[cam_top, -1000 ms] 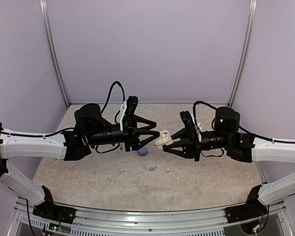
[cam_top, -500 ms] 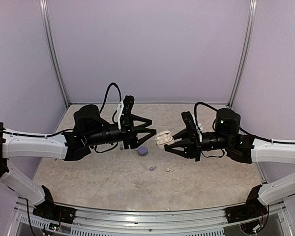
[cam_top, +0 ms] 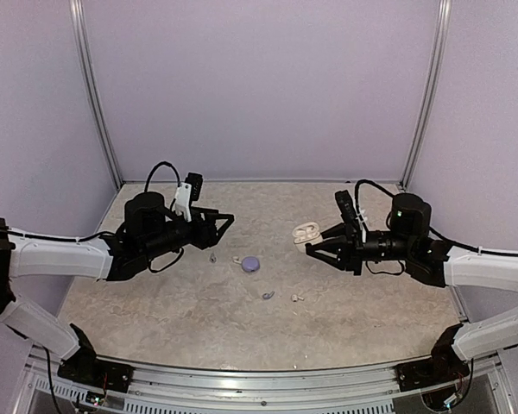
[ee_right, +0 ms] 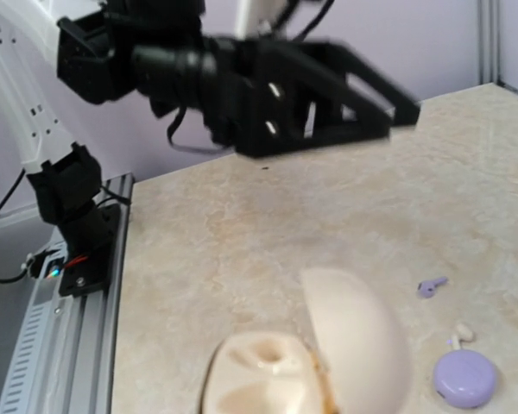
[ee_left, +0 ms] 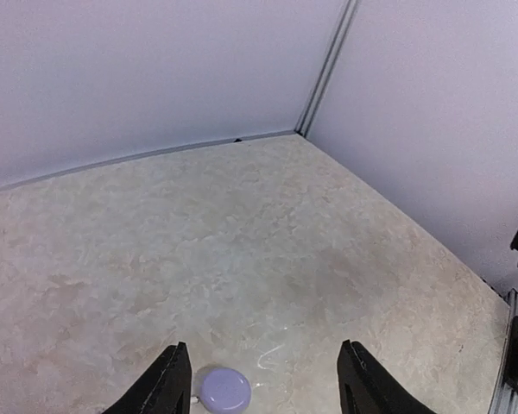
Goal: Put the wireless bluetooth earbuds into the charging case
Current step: Adjust the left earbud at the center of the board.
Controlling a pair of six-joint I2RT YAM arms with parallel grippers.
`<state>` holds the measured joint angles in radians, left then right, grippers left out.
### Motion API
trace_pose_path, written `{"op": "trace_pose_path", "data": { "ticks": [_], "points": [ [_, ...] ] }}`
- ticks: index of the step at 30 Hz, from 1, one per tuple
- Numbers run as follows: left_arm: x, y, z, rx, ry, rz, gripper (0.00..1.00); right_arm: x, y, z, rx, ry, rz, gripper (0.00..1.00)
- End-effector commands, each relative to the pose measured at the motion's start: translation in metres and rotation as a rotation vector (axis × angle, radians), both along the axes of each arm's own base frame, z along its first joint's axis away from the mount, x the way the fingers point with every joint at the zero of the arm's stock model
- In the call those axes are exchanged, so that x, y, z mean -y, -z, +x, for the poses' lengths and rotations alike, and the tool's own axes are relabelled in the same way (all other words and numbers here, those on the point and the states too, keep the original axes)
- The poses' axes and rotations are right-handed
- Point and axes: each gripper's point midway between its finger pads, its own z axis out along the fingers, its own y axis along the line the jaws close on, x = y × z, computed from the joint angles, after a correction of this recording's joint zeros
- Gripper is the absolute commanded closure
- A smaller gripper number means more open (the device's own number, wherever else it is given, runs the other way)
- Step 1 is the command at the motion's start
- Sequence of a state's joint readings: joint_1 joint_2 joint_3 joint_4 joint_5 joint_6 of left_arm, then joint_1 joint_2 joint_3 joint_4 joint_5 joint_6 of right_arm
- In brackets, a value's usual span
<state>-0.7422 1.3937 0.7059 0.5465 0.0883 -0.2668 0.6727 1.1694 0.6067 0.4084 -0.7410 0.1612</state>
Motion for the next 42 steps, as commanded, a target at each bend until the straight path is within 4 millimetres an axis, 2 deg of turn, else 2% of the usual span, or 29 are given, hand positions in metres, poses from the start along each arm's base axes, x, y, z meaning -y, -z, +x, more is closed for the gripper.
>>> {"op": "trace_pose_path", "data": {
  "ticks": [1,7,16,21,42],
  "points": [
    [-0.024,0.055,0.019,-0.197,-0.198,0.065,0.41,0.007,-0.007,0.002,0.007,0.019,0.018,1.0],
    [-0.026,0.105,0.028,-0.438,-0.325,0.091,0.44,0.008,-0.001,0.009,-0.001,0.056,-0.009,1.0],
    [-0.009,0.137,0.051,-0.518,-0.437,0.225,0.47,0.01,-0.003,0.011,0.008,0.072,-0.019,1.0],
    [-0.001,0.16,0.055,-0.549,-0.454,0.328,0.48,0.011,-0.003,0.01,0.01,0.077,-0.02,1.0],
    [0.013,0.205,0.057,-0.563,-0.456,0.534,0.6,0.011,-0.005,0.01,0.017,0.075,-0.019,1.0]
  ]
}}
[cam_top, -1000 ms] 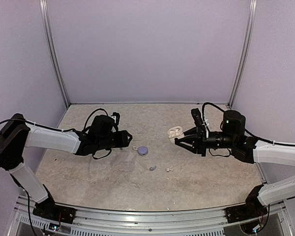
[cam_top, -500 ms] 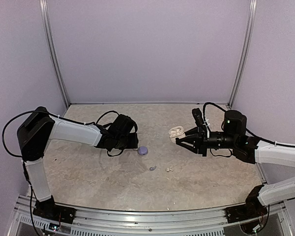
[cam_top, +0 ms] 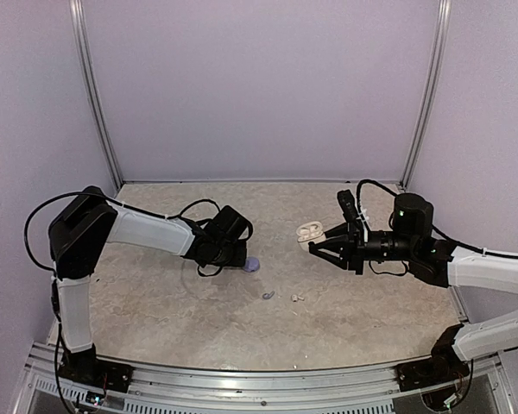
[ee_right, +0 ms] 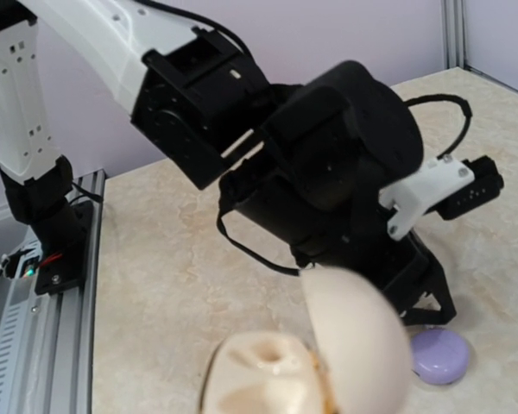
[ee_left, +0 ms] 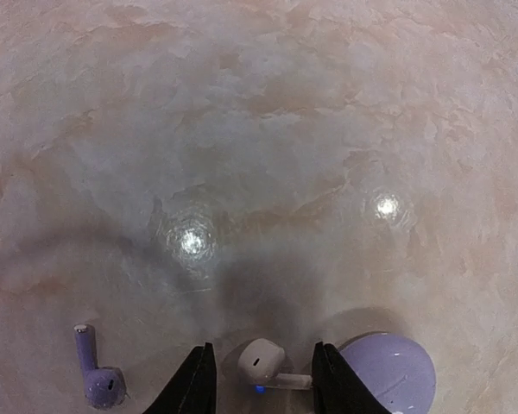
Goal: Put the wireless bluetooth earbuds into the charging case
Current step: Adjust the left earbud at the center of the board.
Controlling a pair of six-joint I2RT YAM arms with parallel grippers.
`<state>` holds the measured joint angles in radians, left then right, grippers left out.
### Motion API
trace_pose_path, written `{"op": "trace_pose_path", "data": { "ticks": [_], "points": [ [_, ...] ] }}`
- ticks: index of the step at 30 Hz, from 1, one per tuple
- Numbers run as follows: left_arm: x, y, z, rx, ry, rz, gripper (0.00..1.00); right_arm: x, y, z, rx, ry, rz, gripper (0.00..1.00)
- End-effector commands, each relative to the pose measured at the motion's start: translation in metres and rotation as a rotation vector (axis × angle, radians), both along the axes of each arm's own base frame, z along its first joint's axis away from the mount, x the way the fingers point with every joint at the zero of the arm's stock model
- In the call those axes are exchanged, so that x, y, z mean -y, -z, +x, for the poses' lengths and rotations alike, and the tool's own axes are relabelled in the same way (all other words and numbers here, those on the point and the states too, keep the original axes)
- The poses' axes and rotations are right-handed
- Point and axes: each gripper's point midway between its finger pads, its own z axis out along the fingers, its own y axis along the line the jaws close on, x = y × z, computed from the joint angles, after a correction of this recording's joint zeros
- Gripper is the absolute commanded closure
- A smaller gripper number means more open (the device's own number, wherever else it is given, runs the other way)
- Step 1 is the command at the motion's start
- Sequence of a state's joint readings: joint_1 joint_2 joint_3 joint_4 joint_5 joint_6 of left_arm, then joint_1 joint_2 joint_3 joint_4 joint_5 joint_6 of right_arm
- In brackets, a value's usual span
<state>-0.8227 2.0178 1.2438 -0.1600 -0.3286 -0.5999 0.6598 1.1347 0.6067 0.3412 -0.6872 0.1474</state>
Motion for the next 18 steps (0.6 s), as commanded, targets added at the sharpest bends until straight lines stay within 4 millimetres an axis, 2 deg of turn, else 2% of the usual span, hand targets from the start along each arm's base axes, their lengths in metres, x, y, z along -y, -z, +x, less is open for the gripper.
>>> {"op": "trace_pose_path", "data": {
  "ticks": [1,9,18],
  "points": [
    [0.001,0.01,-0.002,-0.017,0.027,0.078,0.6,0.003,-0.007,0.002,0.023,0.009,0.009,1.0],
    [-0.019,0.024,-0.02,-0.067,0.051,0.155,0.68,0.003,-0.006,0.002,0.021,0.011,0.004,1.0],
    [-0.038,0.017,-0.037,-0.106,0.129,0.158,0.73,0.003,-0.006,0.001,0.025,0.008,0.005,1.0]
  ]
}}
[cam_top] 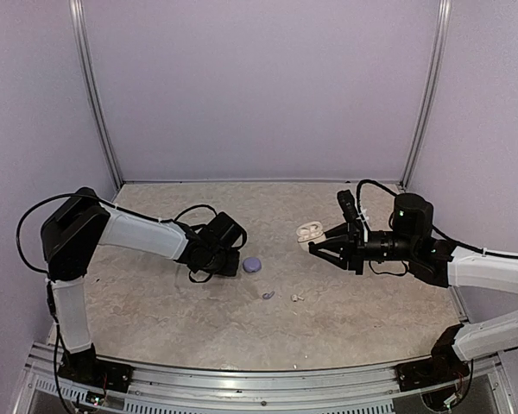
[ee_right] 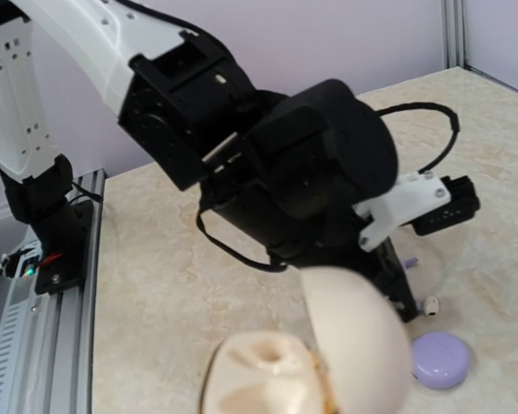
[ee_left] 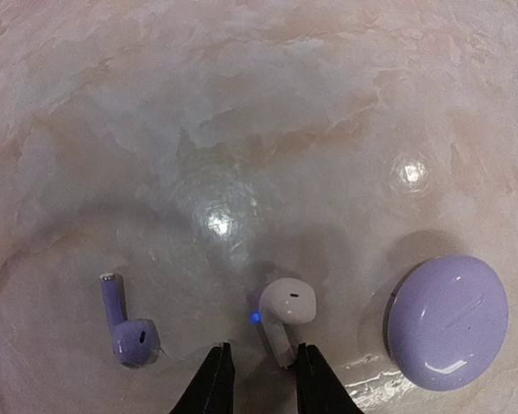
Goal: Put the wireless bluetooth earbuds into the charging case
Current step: Adjust the left earbud at the center of the board, then pick up the left earbud from the center of the board.
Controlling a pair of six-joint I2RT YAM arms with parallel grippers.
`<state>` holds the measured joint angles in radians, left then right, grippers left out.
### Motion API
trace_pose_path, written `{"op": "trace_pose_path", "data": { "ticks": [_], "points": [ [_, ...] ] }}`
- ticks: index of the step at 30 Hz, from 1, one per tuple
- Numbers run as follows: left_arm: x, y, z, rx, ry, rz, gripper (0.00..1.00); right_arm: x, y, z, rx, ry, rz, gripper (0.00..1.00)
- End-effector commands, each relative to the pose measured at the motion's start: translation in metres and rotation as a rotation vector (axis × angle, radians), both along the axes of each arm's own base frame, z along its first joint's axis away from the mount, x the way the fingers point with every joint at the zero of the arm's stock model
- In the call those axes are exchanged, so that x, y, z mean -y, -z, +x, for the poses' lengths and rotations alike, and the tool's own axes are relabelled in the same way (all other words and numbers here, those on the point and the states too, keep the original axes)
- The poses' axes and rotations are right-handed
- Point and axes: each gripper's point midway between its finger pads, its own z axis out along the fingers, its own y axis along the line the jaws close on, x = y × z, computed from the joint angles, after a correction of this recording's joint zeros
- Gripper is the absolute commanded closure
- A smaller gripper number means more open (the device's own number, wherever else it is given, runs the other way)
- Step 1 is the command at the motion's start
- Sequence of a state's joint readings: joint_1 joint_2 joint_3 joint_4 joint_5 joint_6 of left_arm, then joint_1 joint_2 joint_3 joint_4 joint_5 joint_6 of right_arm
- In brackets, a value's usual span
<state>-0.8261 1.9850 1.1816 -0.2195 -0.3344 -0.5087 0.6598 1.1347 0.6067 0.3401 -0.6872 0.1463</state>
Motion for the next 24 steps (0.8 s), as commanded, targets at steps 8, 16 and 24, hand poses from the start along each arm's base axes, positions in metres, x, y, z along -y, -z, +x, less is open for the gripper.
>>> {"op": "trace_pose_path", "data": {
  "ticks": [8,16,24],
  "points": [
    [-0.002,-0.028,-0.01,-0.052,0.181,-0.016,0.68,0.002,-0.005,0.002,0.025,0.004,0.002,1.0],
    [0.011,-0.039,0.011,-0.031,0.195,-0.032,0.68,0.003,-0.005,0.0,0.023,0.006,0.006,1.0],
    [0.014,-0.024,0.028,-0.044,0.177,0.009,0.68,0.004,-0.007,0.0,0.024,0.007,0.009,1.0]
  ]
}}
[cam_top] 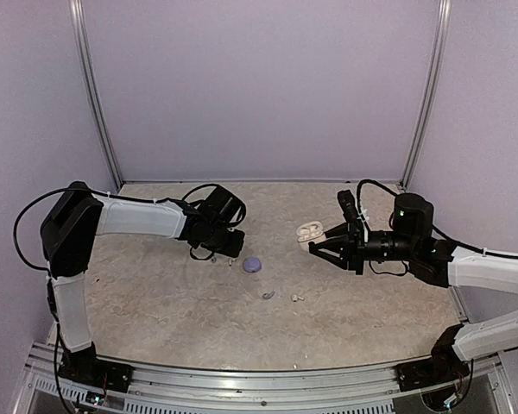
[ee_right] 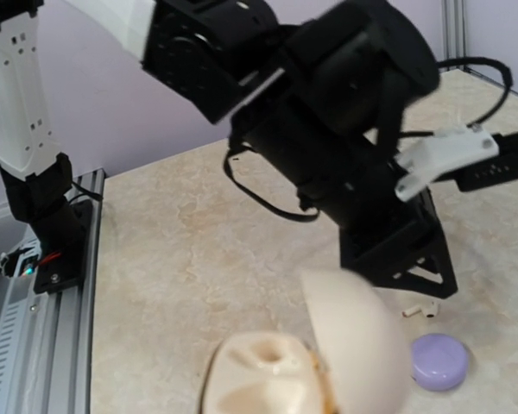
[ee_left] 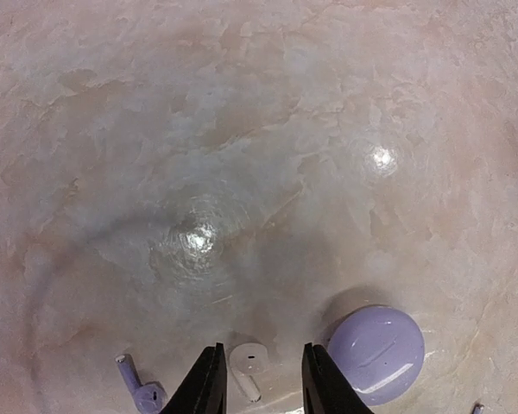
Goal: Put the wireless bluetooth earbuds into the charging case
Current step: Pick up the left earbud from the center of the board.
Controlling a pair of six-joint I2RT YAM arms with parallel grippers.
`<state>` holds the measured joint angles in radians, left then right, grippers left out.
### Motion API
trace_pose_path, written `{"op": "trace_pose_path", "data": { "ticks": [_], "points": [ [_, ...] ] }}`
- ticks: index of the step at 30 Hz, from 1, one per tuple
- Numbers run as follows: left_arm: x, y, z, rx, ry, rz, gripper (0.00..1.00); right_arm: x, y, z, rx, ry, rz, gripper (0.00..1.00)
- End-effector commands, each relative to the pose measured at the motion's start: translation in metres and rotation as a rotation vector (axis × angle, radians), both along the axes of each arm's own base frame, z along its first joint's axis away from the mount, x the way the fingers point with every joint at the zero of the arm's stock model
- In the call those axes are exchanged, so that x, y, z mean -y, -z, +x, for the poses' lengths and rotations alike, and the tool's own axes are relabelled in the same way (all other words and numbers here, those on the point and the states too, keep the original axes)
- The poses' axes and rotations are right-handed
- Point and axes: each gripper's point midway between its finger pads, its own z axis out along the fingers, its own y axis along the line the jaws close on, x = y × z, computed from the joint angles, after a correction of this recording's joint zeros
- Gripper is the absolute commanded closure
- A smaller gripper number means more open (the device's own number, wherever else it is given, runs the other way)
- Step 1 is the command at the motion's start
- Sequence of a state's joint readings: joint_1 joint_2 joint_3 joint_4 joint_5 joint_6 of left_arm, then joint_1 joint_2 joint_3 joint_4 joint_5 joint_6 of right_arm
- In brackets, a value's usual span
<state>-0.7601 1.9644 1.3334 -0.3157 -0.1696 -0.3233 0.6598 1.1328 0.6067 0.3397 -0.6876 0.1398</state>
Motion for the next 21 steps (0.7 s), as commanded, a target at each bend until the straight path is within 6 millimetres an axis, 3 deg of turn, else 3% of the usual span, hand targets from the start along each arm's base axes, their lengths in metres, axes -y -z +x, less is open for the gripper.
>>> {"op": "trace_pose_path", "data": {
  "ticks": [1,9,21],
  "points": [
    [-0.005,0.024,0.003,-0.039,0.005,0.063,0.68,0.004,-0.006,0.0,0.016,0.009,0.01,1.0],
    [-0.007,0.039,-0.001,-0.071,0.007,0.088,0.68,0.004,-0.006,0.0,0.016,0.01,0.01,1.0],
    [-0.013,0.048,-0.005,-0.088,0.02,0.118,0.78,0.003,-0.006,0.0,0.015,0.004,0.01,1.0]
  ]
}}
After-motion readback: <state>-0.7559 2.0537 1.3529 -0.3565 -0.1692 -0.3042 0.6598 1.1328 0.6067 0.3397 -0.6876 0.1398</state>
